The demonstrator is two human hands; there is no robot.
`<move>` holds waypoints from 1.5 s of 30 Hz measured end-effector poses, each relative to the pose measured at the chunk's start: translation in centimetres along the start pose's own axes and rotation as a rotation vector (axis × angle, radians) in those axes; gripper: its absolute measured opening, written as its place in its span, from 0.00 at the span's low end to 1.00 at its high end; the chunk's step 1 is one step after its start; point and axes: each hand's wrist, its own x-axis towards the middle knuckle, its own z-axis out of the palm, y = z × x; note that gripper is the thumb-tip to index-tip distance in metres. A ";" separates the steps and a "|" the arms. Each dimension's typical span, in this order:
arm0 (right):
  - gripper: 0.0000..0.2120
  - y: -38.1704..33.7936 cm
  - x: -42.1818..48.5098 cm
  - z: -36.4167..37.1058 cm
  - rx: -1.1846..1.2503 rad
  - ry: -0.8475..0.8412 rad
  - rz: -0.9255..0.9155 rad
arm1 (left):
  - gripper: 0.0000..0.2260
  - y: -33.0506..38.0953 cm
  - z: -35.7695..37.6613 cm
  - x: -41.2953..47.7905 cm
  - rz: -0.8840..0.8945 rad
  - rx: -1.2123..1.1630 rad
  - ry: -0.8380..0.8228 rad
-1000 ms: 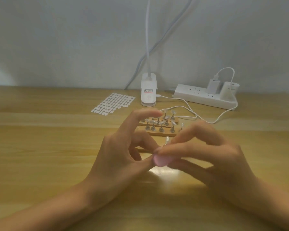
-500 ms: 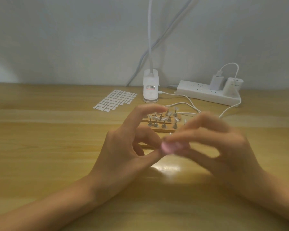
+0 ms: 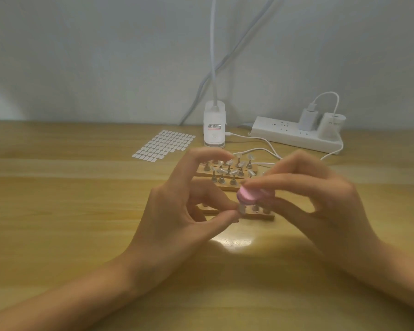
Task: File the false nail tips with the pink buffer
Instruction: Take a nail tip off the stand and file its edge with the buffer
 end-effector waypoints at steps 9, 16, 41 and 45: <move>0.09 -0.4 -0.4 0.1 0.032 -0.057 -0.035 | 0.25 0.3 0.3 -0.4 0.029 0.019 -0.015; 0.09 -0.5 -0.2 0.3 0.068 -0.053 -0.012 | 0.24 0.3 0.2 -0.2 -0.021 -0.034 -0.010; 0.10 -0.3 0.0 0.1 0.040 -0.003 0.047 | 0.24 0.1 0.4 -0.1 -0.024 -0.023 -0.012; 0.10 -0.4 -0.1 0.2 0.053 -0.026 0.005 | 0.24 0.2 0.5 -0.2 -0.012 -0.016 -0.036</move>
